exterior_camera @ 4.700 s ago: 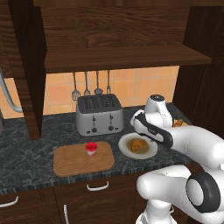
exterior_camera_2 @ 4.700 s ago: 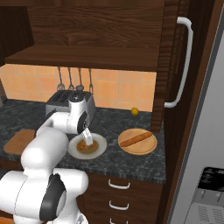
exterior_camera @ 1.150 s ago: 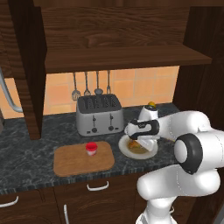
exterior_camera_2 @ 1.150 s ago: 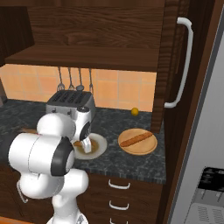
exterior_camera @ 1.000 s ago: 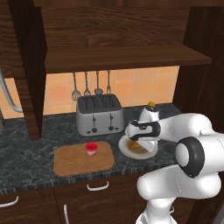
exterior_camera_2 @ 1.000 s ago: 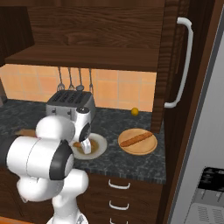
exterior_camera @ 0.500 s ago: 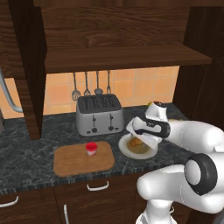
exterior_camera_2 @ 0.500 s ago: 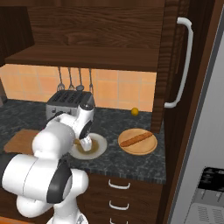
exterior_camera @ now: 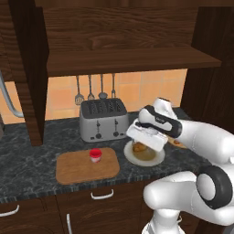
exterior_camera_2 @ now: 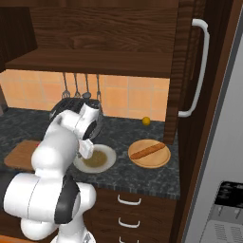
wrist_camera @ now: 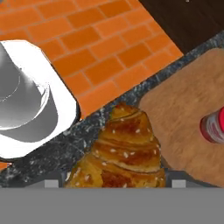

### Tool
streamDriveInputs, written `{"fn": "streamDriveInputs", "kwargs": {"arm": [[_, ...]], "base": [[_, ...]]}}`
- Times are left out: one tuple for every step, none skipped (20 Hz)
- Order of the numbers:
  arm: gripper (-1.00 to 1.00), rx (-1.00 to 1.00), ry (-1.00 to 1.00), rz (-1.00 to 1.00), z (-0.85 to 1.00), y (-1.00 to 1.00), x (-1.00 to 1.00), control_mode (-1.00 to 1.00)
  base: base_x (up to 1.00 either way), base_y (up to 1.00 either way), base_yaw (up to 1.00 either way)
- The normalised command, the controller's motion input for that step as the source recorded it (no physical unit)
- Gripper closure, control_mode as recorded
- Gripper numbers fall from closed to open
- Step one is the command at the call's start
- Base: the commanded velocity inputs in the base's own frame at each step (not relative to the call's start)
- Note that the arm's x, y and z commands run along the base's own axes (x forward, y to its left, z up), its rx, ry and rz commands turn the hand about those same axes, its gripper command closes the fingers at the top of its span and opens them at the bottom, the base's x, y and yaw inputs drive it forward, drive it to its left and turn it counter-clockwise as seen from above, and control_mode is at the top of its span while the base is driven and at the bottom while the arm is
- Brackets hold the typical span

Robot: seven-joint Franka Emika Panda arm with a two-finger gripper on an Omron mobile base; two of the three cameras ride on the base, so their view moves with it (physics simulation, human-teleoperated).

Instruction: From the different types of pastries on the counter, select a croissant and place it on the cutting board. Then retrieve a jar of jam from the cabinet and place it alongside the croissant on the cutting board.

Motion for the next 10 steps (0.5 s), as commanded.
{"fn": "streamDriveInputs", "kwargs": {"arm": [[1.0, -0.15, 0.02, 0.36, 0.57, 0.46, -0.49, -1.0], [1.0, -0.14, 0.03, 0.33, 0.51, 0.36, -0.51, -1.0], [1.0, -0.13, 0.03, 0.33, 0.46, 0.25, -0.61, -1.0], [1.0, -0.14, 0.0, 0.31, 0.41, 0.29, -0.62, -1.0], [1.0, -0.17, 0.0, 0.3, 0.41, 0.34, -0.66, -1.0], [1.0, -0.08, 0.01, 0.23, 0.41, 0.47, -0.43, -1.0], [1.0, 0.0, 0.11, 0.19, 0.53, 0.52, -0.26, -1.0], [1.0, 0.03, 0.15, 0.18, 0.55, 0.55, -0.11, -1.0], [1.0, 0.06, 0.18, 0.2, 0.54, 0.56, -0.1, -1.0], [1.0, 0.0, 0.13, 0.26, 0.5, 0.59, -0.23, -1.0]], "base": [[0.0, 0.0, 0.0], [0.0, 0.0, 0.0], [0.0, 0.0, 0.0], [0.0, 0.0, 0.0], [0.0, 0.0, 0.0], [0.0, 0.0, 0.0], [0.0, 0.0, 0.0], [0.0, 0.0, 0.0], [0.0, 0.0, 0.0], [0.0, 0.0, 0.0]]}}
